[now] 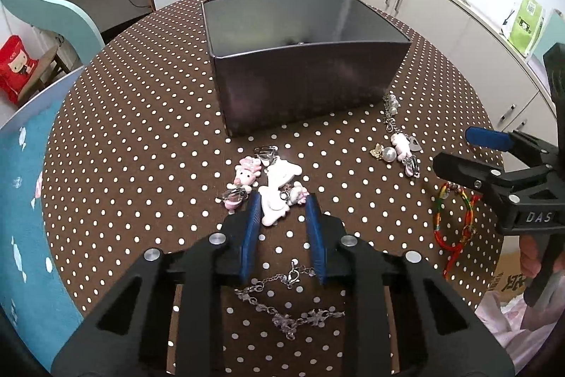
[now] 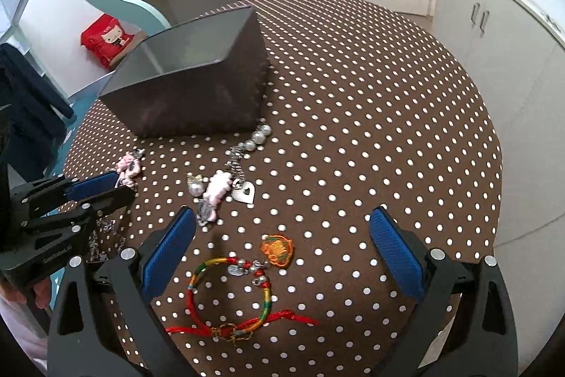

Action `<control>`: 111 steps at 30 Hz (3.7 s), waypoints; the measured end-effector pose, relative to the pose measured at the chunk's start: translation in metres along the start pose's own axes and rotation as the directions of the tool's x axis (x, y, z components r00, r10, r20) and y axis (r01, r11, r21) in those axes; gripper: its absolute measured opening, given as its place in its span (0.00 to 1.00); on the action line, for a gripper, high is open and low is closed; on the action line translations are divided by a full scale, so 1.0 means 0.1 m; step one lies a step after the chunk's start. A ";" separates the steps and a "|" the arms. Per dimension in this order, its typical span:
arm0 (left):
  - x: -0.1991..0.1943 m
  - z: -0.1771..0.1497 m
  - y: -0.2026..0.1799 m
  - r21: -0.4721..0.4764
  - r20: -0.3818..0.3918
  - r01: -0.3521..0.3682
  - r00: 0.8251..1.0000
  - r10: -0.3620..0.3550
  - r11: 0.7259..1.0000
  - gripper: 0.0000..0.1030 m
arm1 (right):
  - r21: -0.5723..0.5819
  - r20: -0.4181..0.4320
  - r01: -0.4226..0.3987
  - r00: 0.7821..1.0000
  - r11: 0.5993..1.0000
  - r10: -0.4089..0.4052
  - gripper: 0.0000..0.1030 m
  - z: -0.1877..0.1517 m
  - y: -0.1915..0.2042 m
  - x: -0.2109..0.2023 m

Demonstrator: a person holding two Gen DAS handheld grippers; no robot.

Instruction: Organize jewelry

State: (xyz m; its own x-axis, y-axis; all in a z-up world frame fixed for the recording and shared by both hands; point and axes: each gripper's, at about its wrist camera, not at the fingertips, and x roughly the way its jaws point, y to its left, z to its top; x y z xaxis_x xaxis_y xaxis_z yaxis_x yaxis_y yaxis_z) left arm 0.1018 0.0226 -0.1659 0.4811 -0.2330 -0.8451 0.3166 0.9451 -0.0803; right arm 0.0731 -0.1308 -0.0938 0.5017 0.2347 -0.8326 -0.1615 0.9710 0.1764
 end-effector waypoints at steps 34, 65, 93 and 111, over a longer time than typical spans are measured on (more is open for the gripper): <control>-0.15 -0.05 0.20 -0.036 0.045 0.100 0.994 -0.099 0.994 0.25 | -0.270 0.040 -0.034 0.998 0.962 0.046 0.11 -0.08 0.54 0.10; -0.61 0.88 0.04 0.014 0.232 0.094 0.968 -0.095 0.995 0.25 | -0.321 0.288 0.009 0.954 0.947 0.088 0.11 0.89 0.57 -0.34; -0.35 0.38 0.09 -0.029 0.096 0.122 0.988 -0.119 0.992 0.25 | -0.258 -0.031 0.010 0.999 0.966 -0.018 0.15 0.25 0.35 0.33; -0.60 0.83 0.18 -0.002 0.224 0.090 0.971 -0.087 0.996 0.25 | -0.273 0.244 0.013 0.968 0.962 0.057 0.15 0.87 0.35 -0.68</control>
State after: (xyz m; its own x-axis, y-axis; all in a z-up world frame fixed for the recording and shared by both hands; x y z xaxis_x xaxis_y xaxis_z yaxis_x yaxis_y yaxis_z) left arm 0.1462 0.0343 -0.0725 0.6227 -0.3599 -0.6948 0.3569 0.9208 -0.1571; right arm 0.1078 -0.1084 0.0146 0.6842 0.2933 -0.6678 -0.3811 0.9244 0.0156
